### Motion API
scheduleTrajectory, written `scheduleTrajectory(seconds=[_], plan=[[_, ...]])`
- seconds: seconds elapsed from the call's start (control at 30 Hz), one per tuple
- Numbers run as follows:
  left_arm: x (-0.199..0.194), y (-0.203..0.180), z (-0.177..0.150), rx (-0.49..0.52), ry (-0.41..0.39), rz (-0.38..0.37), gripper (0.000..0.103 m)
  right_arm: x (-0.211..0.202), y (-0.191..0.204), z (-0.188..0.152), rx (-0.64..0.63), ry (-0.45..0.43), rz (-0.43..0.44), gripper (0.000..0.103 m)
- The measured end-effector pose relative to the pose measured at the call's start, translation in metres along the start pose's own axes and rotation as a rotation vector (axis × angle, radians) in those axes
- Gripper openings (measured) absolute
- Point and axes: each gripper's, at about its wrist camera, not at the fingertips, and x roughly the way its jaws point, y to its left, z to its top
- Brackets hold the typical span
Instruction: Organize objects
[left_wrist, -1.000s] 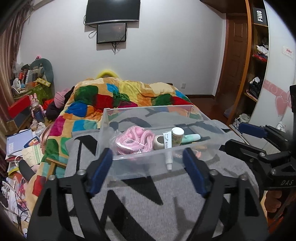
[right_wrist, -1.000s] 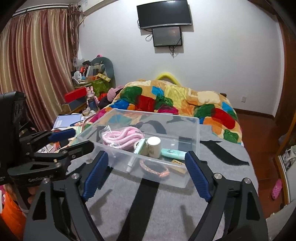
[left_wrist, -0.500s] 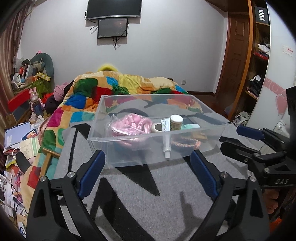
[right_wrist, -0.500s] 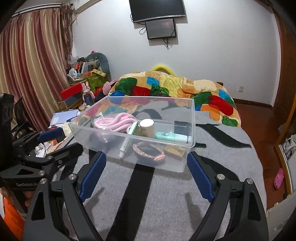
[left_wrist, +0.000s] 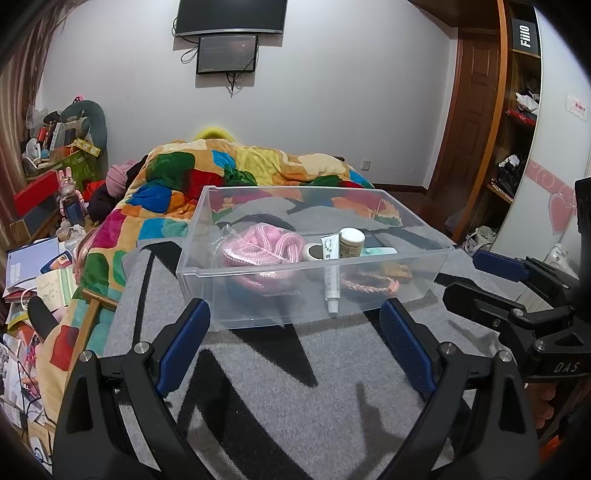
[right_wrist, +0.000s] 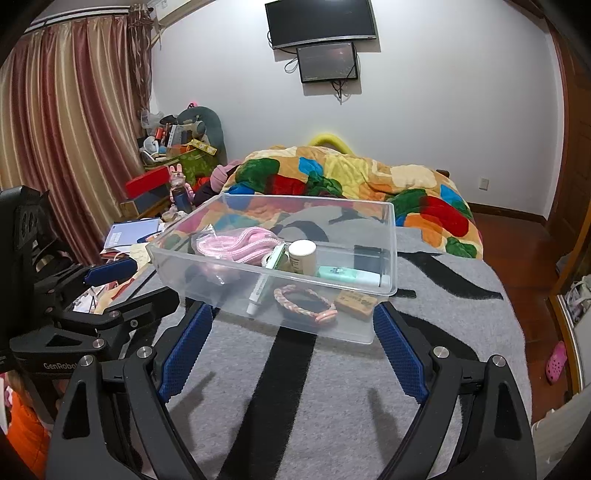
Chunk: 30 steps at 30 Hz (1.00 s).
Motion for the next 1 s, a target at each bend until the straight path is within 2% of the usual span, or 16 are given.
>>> scheduleTrajectory(seconds=[1.0], plan=[[-0.0017, -0.0027, -0.0012, 0.003, -0.005, -0.008, 0.095, -0.0037, 0.0003, 0.0007, 0.009, -0.009, 0.003, 0.087]])
